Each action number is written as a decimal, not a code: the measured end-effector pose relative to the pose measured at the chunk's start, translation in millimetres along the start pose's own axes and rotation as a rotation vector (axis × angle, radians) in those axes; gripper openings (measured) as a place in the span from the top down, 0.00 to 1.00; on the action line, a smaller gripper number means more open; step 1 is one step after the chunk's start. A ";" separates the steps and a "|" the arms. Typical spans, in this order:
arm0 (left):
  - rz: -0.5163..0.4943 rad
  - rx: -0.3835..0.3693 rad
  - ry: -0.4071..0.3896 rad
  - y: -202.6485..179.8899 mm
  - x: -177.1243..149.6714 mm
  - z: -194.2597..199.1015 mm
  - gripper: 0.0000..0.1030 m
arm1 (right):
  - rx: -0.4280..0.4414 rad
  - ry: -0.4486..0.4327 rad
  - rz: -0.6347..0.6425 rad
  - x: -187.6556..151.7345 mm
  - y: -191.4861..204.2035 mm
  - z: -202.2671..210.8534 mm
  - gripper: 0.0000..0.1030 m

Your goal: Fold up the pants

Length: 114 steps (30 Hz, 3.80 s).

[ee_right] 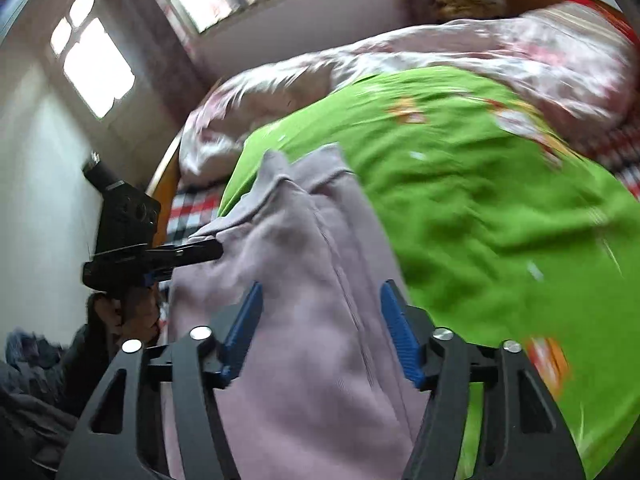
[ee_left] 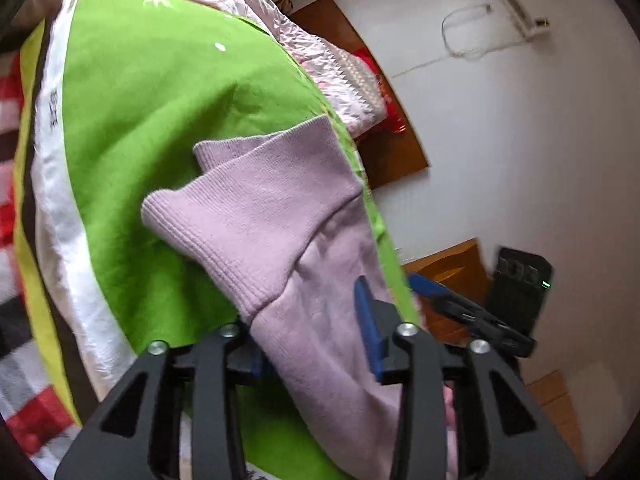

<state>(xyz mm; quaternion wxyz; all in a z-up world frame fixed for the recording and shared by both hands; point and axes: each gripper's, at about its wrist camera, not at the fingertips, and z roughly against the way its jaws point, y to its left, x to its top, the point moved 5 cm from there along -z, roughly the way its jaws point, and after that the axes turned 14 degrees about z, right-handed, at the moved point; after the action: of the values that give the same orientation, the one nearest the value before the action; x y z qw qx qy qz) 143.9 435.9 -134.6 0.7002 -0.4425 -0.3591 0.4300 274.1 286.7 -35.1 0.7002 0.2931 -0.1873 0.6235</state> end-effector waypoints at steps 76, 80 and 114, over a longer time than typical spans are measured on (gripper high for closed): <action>-0.903 0.180 0.746 -242.8 -348.8 -183.5 0.07 | -0.829 -0.062 -0.593 -385.1 84.7 296.1 0.15; -1.039 0.136 0.893 -256.2 -426.9 -218.8 0.07 | -0.953 -0.050 -0.756 -458.9 97.1 340.1 0.15; -1.408 0.173 0.745 -232.2 -513.4 -292.6 0.02 | -1.130 0.108 -0.833 -544.3 217.2 352.6 0.15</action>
<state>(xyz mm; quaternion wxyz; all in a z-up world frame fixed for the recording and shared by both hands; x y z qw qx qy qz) 277.3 -182.8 -84.3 0.9128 -0.1707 -0.2622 -0.2627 13.9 -344.8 -71.1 0.9340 -0.0997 -0.3196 0.1244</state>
